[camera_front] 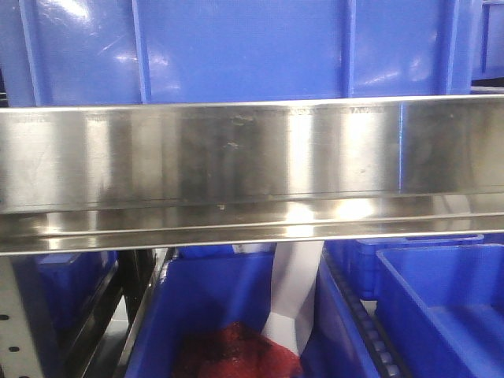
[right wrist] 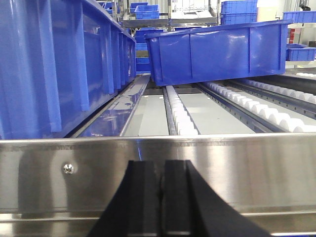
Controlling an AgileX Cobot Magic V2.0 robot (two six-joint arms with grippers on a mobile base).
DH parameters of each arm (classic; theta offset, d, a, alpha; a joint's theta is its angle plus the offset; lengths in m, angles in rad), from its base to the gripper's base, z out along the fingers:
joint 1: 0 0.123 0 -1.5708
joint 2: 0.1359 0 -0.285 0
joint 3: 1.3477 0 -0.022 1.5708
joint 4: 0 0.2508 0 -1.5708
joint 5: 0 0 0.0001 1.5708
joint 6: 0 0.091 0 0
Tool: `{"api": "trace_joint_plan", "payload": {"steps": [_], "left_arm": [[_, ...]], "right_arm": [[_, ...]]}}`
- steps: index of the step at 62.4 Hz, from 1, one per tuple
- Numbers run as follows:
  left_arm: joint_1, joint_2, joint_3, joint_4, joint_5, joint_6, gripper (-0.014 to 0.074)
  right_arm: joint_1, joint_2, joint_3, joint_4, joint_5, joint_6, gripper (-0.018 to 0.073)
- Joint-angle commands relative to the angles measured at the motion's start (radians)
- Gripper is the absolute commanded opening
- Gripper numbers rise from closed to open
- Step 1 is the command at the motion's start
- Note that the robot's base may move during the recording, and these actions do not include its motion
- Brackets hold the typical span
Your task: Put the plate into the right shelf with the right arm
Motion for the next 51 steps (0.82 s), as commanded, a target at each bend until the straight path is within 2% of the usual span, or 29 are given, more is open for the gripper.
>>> {"api": "trace_joint_plan", "payload": {"steps": [1, 51], "left_arm": [[0.001, -0.006, 0.01, -0.006, -0.088, -0.003, -0.0047], [0.001, -0.006, 0.01, -0.006, -0.088, -0.003, -0.0047]], "right_arm": [[-0.004, -0.014, -0.005, 0.0, -0.077, -0.001, 0.0057], [-0.004, -0.014, -0.005, 0.0, -0.077, -0.001, 0.0057]]}}
